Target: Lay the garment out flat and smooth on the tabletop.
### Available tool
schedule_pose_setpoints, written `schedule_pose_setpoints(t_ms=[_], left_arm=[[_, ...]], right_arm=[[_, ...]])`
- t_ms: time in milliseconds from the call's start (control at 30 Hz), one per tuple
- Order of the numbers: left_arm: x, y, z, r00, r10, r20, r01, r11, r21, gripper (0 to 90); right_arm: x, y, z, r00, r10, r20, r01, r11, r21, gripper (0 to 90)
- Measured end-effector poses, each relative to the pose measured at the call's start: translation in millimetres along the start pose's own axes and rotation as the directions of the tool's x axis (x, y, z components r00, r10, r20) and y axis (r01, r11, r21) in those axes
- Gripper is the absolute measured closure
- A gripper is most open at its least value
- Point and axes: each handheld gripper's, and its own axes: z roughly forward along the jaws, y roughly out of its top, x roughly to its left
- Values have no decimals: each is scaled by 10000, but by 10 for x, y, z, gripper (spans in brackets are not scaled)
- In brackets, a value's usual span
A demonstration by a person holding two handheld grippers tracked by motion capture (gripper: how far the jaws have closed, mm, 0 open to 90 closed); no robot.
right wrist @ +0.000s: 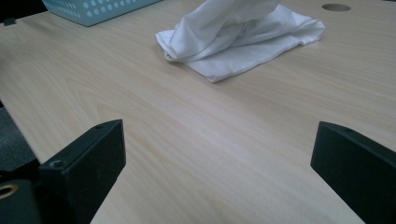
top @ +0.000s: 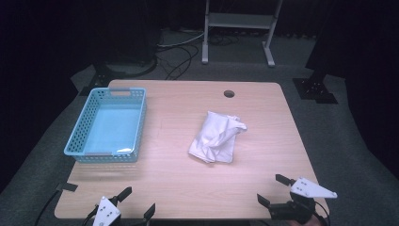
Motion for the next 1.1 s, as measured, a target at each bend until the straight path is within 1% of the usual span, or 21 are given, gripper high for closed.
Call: schedule_pose_setpoints(t_ms=[133, 167, 233, 367, 433, 500, 533, 633, 733, 800, 867, 900, 933, 967, 1000, 1100], left_arm=[[39, -13, -16, 9999, -156, -60, 156, 9999, -42, 94], [48, -14, -17, 9998, -177, -75, 176, 9998, -58, 94], [64, -17, -20, 9998, -203, -69, 203, 9998, -52, 94], [80, -21, -18, 9996, -286, -48, 286, 9996, -59, 94], [86, -22, -15, 9995, -299, -36, 299, 9995, -58, 94], [92, -24, -18, 9995, -315, -34, 314, 9995, -62, 94], [96, -25, -20, 9995, -319, -31, 318, 9995, -71, 94], [107, -26, -31, 9992, -397, -30, 396, 9992, -103, 94], [114, -29, -39, 9991, -413, -14, 413, 9991, -106, 94], [115, -30, -40, 9991, -418, 4, 418, 9991, -100, 94], [119, -31, -43, 9991, -424, 6, 424, 9990, -114, 94], [121, -31, -45, 9990, -442, 9, 442, 9990, -117, 94], [125, -32, -46, 9990, -458, 9, 458, 9989, -112, 94], [127, -32, -46, 9989, -472, 14, 473, 9988, -106, 94], [129, -33, -46, 9989, -474, 17, 474, 9988, -97, 94], [134, -35, -50, 9988, -488, 26, 488, 9988, -83, 94]], right_arm=[[-47, 172, 208, 10000, -21, -40, 23, 9994, 350, 27], [-58, 228, 297, 10000, 4, -47, -1, 9987, 512, 27], [-69, 301, 418, 9999, -78, -113, 87, 9971, 762, 27], [-80, 430, 625, 9997, -196, -176, 213, 9946, 1014, 32], [-81, 505, 750, 9994, -271, -201, 294, 9917, 1249, 54], [-70, 559, 849, 9995, -290, -104, 302, 9888, 1459, 63], [-60, 590, 905, 9991, -421, -64, 426, 9865, 1582, 79], [-35, 662, 1047, 9983, -575, -94, 583, 9846, 1647, 106], [5, 729, 1205, 9978, -650, -99, 657, 9803, 1863, 146], [20, 761, 1289, 9975, -679, -206, 706, 9783, 1947, 198], [33, 784, 1390, 9978, -583, -310, 634, 9770, 2036, 227], [28, 791, 1452, 9983, -485, -331, 548, 9727, 2257, 229], [21, 797, 1504, 9989, -281, -368, 362, 9694, 2427, 232], [12, 802, 1561, 9992, -171, -368, 260, 9665, 2552, 259], [10, 811, 1600, 9995, -167, -283, 235, 9649, 2616, 274], [-1, 826, 1677, 9998, -134, -122, 162, 9647, 2627, 339]])
